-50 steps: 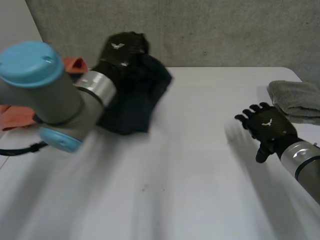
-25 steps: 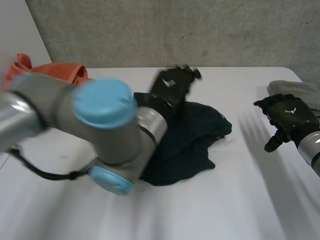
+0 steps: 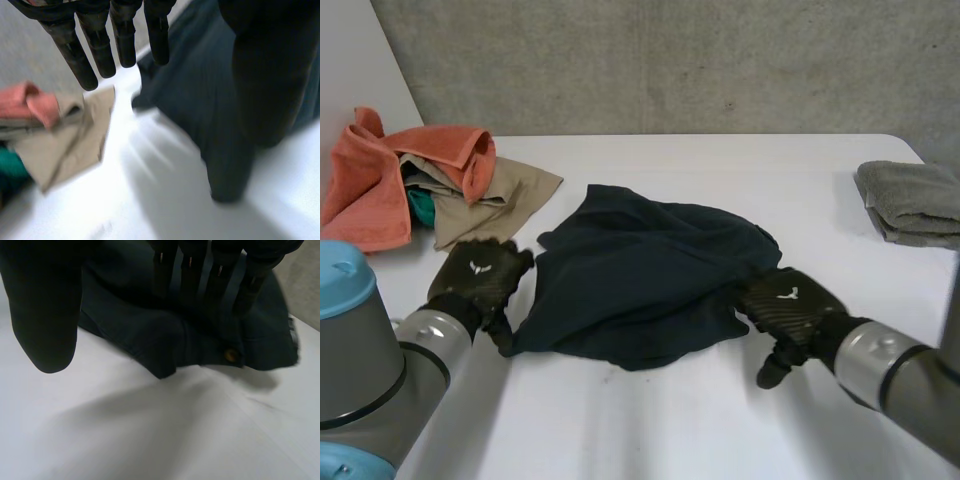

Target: Fold the laundry.

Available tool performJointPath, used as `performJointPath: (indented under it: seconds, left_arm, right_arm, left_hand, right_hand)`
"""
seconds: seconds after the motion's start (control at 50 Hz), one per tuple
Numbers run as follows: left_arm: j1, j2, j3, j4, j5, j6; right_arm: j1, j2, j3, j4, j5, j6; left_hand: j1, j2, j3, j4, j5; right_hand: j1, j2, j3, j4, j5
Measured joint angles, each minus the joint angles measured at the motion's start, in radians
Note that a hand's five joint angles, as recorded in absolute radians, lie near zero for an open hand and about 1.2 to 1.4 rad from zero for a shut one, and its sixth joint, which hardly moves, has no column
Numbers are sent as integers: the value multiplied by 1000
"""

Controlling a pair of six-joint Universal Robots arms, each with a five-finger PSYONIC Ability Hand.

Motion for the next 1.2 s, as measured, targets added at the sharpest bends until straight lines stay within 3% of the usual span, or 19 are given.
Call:
performJointPath:
  seconds: [0.2, 0.32, 0.36, 0.4, 0.46, 0.5, 0.58, 0.68, 0.9, 1.04, 1.2]
  left_arm:
    - [38, -150, 21, 13, 38, -5]
    - [34, -210, 59, 29, 102, -9]
    - [31, -221, 70, 38, 112, -10]
    - [29, -227, 77, 46, 116, -10]
    - [26, -226, 84, 58, 115, -11]
    - [24, -215, 87, 65, 111, -12]
    - [20, -142, 91, 72, 100, -23]
    - [14, 43, 107, 72, 79, -57]
    - [12, 351, 256, -2, 65, -75]
    - [10, 376, 359, -100, 69, -70]
    - [-1, 245, 411, -148, 68, -66]
  right_arm:
    - [85, 216, -99, -162, 68, 45]
    - [114, 335, -201, -199, 134, 47]
    - [119, 359, -225, -207, 143, 44]
    - [123, 382, -248, -217, 151, 42]
    - [128, 400, -270, -241, 157, 41]
    - [131, 401, -277, -261, 164, 41]
    - [131, 368, -283, -290, 194, 43]
    - [123, 230, -302, -276, 233, 43]
    - [32, -53, -545, 103, 217, -13]
    - [-63, -117, -721, 284, 156, -56]
    - [-115, -33, -783, 323, 128, -65]
  left_hand:
    - [83, 96, 94, 103, 108]
    - [328, 330, 325, 328, 325]
    - [410, 418, 413, 411, 407]
    - [780, 776, 758, 770, 763]
    - [790, 841, 824, 845, 804]
    - [790, 845, 829, 849, 804]
    - [790, 844, 833, 849, 804]
    - [790, 845, 836, 849, 804]
    - [790, 847, 837, 850, 804]
    - [790, 847, 838, 853, 804]
    - [790, 847, 838, 853, 804]
  right_hand:
    - [53, 67, 56, 58, 54]
    - [163, 184, 162, 160, 154]
    - [250, 272, 251, 248, 241]
    - [465, 515, 492, 493, 464]
    - [709, 769, 739, 757, 726]
    - [709, 777, 750, 779, 738]
    - [709, 777, 756, 784, 738]
    - [709, 777, 759, 786, 745]
    - [709, 777, 776, 794, 745]
    - [719, 777, 782, 794, 745]
    - [719, 777, 782, 794, 745]
